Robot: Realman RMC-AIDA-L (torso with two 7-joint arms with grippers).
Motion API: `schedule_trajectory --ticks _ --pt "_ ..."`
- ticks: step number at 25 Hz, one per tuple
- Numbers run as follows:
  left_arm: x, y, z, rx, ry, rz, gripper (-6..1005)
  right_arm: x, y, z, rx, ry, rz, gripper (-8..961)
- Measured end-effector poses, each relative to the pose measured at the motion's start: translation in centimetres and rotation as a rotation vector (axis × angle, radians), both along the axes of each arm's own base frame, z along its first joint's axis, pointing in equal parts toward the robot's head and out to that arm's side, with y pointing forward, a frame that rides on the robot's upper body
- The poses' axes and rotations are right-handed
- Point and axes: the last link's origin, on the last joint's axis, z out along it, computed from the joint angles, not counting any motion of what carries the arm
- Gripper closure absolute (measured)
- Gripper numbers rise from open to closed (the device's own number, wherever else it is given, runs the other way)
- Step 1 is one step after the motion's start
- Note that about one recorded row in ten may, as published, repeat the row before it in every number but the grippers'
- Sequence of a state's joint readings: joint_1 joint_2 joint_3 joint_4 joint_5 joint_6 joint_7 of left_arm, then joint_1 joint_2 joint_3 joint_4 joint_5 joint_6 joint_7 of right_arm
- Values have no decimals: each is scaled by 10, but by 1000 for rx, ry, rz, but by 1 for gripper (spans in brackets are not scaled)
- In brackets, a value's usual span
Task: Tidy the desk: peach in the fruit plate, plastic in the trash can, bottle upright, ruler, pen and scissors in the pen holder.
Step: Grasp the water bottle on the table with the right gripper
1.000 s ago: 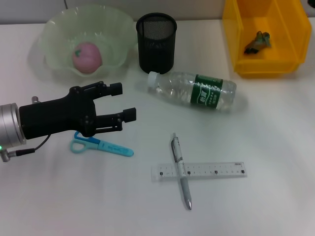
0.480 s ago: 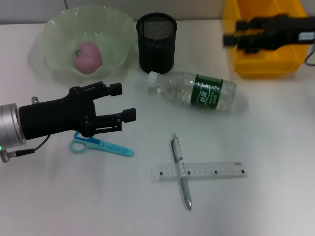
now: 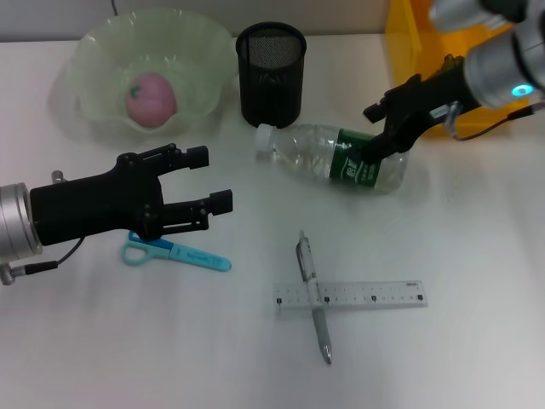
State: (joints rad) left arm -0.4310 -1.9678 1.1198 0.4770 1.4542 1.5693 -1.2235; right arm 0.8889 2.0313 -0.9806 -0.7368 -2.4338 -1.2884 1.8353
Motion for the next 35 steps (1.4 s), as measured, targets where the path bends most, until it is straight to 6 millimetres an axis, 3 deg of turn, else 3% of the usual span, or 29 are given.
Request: schedule_trajectory --ticks 2,16,35 --pt "0 0 -1 -1 -1 0 219 -2 1 -13 -2 -65 29 175" --pt "-2 -3 -2 -1 -4 10 225 0 3 -41 5 -172 91 174" --pt "-1 -3 -3 -4 -7 10 233 5 2 -49 -1 -202 90 177"
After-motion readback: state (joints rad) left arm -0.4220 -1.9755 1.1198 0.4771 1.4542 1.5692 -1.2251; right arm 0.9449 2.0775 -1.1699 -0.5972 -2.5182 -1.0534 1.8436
